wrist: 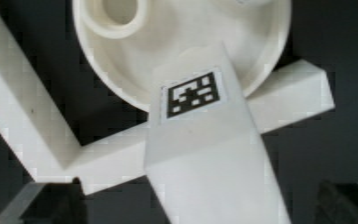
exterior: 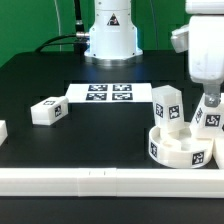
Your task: Assemble stool
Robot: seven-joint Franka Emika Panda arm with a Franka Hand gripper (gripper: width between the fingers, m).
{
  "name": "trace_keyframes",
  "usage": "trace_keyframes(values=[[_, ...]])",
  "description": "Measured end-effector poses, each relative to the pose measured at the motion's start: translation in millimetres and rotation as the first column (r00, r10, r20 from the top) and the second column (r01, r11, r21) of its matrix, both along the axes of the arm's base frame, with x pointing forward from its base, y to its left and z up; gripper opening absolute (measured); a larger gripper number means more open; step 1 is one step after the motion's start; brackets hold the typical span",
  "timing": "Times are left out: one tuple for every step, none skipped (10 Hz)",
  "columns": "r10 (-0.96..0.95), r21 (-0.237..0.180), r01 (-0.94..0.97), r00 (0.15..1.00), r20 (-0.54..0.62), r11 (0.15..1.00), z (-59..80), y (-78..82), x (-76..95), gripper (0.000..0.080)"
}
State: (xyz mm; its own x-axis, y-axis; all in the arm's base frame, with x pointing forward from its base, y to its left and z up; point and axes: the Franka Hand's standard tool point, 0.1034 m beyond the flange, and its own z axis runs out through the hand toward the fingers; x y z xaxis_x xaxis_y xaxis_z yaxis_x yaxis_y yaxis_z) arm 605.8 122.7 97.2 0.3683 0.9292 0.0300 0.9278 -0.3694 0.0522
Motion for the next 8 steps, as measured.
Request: trace_keyframes(values=[[0.075,-0.014,-0.075,0.997,0.000,0.997,-2.6,-0.9,-0.4,0.0649],[0.101,-0.020,-0.102,0.995,-0.002,0.995,-5.9,-1.2,-1.1,0.0649],[0.099,-0.021,-0.100,0.995,-0.009,0.995,-10.3,-1.6,-2.8,0.0649],[0.099,-0.021,-0.099,0.995,-0.011,0.995,-11.8,-2.0,-3.3,0.0649],[0.098,-0.021,-0.098,0.995,-0.012,0.995,-12.2,-2.0,-3.4,0.0649],[0.098,-0.021,-0.098,0.995,-0.012,0.995,-12.4,-2.2,-3.5,0.0530],[0.097,-0.022,-0.097,0.995,-0.013,0.995,-12.7,-2.6,-3.5,0.0393],[0.096,-0.022,-0.097,0.995,-0.013,0.995,-12.6,-2.8,-3.4,0.0393]])
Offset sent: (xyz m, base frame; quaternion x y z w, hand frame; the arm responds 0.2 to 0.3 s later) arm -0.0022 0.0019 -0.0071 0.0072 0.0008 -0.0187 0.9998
